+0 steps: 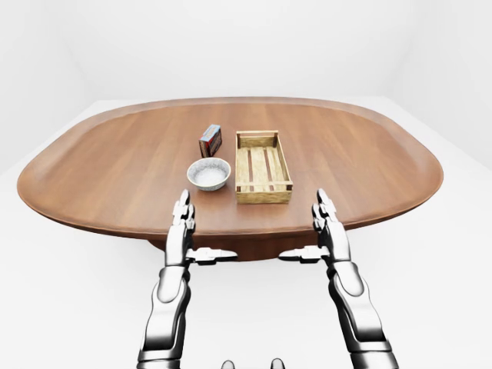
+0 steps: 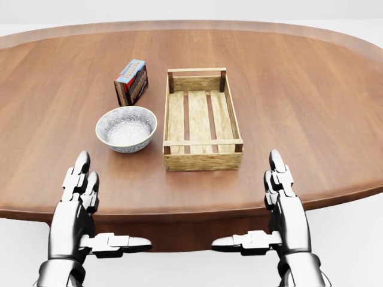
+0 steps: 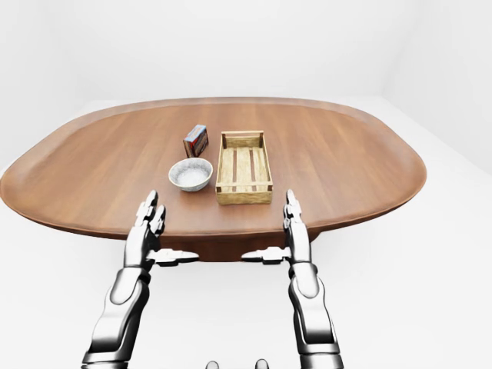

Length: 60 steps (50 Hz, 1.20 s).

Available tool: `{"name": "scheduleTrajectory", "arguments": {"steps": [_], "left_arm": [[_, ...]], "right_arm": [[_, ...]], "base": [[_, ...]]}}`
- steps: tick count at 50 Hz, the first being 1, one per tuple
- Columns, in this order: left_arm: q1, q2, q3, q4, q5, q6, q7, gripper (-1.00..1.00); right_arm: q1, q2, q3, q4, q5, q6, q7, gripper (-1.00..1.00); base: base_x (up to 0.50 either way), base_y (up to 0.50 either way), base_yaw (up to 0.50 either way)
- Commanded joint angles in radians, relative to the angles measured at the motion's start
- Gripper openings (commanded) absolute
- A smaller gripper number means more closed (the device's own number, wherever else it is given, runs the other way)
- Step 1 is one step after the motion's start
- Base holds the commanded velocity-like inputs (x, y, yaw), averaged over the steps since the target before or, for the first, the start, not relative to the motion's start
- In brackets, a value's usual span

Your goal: Pick up the bowl on the left and put it in the tray.

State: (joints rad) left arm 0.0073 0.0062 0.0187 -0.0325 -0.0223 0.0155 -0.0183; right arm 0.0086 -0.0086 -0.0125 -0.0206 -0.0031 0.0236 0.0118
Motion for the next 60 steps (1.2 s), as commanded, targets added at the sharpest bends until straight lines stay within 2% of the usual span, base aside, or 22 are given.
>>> {"name": "scheduleTrajectory", "arguments": {"steps": [1,4,8,16,19,28,44,53,60], "left_arm": [[0.018,0.014,0.035,-0.089,-0.049,0.044,-0.033,1.0],[0.017,0.015,0.04,-0.092,-0.05,0.044,-0.035,1.0],[0.012,0.018,0.059,-0.122,-0.078,0.072,-0.037,1.0],[0.001,0.037,0.117,-0.212,-0.148,0.072,-0.03,1.0],[-0.018,0.052,0.155,-0.234,-0.175,0.072,-0.021,1.0],[-0.05,0.082,0.209,-0.252,-0.222,0.072,-0.013,1.0],[-0.07,0.106,0.249,-0.281,-0.265,0.072,0.004,1.0],[-0.07,0.108,0.25,-0.286,-0.265,0.072,0.003,1.0],[-0.079,0.117,0.266,-0.284,-0.281,0.072,0.007,1.0]], "right_arm": [[0.027,-0.012,-0.018,-0.079,-0.023,0.064,0.015,1.0],[0.027,-0.01,-0.018,-0.078,-0.033,0.064,0.011,1.0],[0.032,-0.007,-0.011,-0.096,-0.04,0.064,0.012,1.0],[0.042,-0.005,-0.003,-0.138,-0.058,0.064,0.009,1.0],[0.042,-0.004,0.005,-0.148,-0.081,0.064,0.005,1.0],[0.074,-0.001,0.018,-0.271,-0.1,0.064,0.009,1.0],[0.166,0.001,0.046,-0.624,-0.144,0.064,0.029,1.0],[0.167,0.002,0.018,-0.62,-0.13,0.064,0.045,1.0],[0.166,-0.004,0.028,-0.626,-0.174,0.064,0.057,1.0]], "base": [[0.0,0.0,0.0],[0.0,0.0,0.0],[0.0,0.0,0.0],[0.0,0.0,0.0],[0.0,0.0,0.0],[0.0,0.0,0.0],[0.0,0.0,0.0],[0.0,0.0,0.0],[0.0,0.14,0.0]]}}
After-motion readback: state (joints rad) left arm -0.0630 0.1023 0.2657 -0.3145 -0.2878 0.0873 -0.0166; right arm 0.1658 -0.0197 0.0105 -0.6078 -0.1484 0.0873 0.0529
